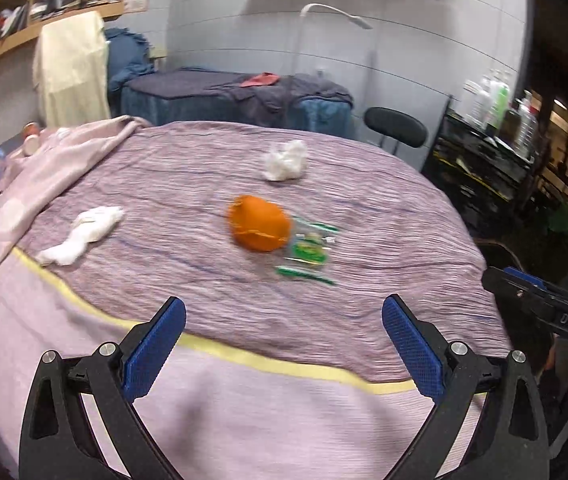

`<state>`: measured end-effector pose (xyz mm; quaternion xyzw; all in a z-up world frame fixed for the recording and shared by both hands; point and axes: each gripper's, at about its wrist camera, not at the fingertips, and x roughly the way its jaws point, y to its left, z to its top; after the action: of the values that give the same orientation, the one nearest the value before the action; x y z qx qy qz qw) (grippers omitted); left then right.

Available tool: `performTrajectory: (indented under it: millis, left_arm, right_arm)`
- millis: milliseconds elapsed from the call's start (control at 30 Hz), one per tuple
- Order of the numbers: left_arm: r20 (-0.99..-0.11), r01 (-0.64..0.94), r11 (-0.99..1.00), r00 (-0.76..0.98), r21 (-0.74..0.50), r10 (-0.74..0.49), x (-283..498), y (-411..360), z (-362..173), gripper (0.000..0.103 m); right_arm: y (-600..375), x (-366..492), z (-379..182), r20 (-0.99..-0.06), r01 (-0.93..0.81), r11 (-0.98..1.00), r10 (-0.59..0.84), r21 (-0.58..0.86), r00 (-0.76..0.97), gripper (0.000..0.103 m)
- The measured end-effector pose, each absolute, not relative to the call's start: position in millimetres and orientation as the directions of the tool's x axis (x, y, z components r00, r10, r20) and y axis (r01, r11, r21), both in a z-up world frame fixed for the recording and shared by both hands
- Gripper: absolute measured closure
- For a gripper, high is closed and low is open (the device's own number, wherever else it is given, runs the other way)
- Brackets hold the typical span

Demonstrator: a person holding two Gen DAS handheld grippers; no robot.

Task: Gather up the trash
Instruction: 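Move both tools back from the bin over the bed, then grasp the white cloth with the left tool while the right tool grasps the orange peel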

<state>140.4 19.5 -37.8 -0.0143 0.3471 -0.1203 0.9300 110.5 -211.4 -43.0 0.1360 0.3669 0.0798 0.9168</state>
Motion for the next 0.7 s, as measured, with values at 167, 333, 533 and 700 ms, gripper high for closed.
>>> performTrajectory:
  millis: [167, 333, 533, 700]
  left_arm:
    - [-0.661, 0.134, 0.989, 0.736, -0.069, -0.146, 152.7, 67.4, -44.7, 0.006]
    - [-0.685, 0.057, 0.998, 0.726, -0.021, -0.056, 173.0, 111.9, -53.5, 0.006]
    - [-0.712, -0.010, 1.000, 0.702, 0.005, 0.011, 204.6, 156.4, -62.8, 0.006]
    - [-0.745, -0.025, 0.999, 0.667, -0.046, -0.018, 237.4, 182.1, -67.7, 0.006]
  right_arm:
    - [-170.0, 134.6, -37.5, -0.661, -0.139, 0.949, 0.298, 0.283, 0.688, 0.017]
    - [-134.6, 161.2, -40.9, -0.688, -0.199, 0.941, 0.336, 0.274, 0.643, 0.017]
    - [-84.7, 201.2, -44.5, -0.711, -0.300, 0.921, 0.384, 0.249, 0.589, 0.017]
    - [-51.5, 236.7, -52.9, -0.742, -0.343, 0.916, 0.375, 0.207, 0.556, 0.017]
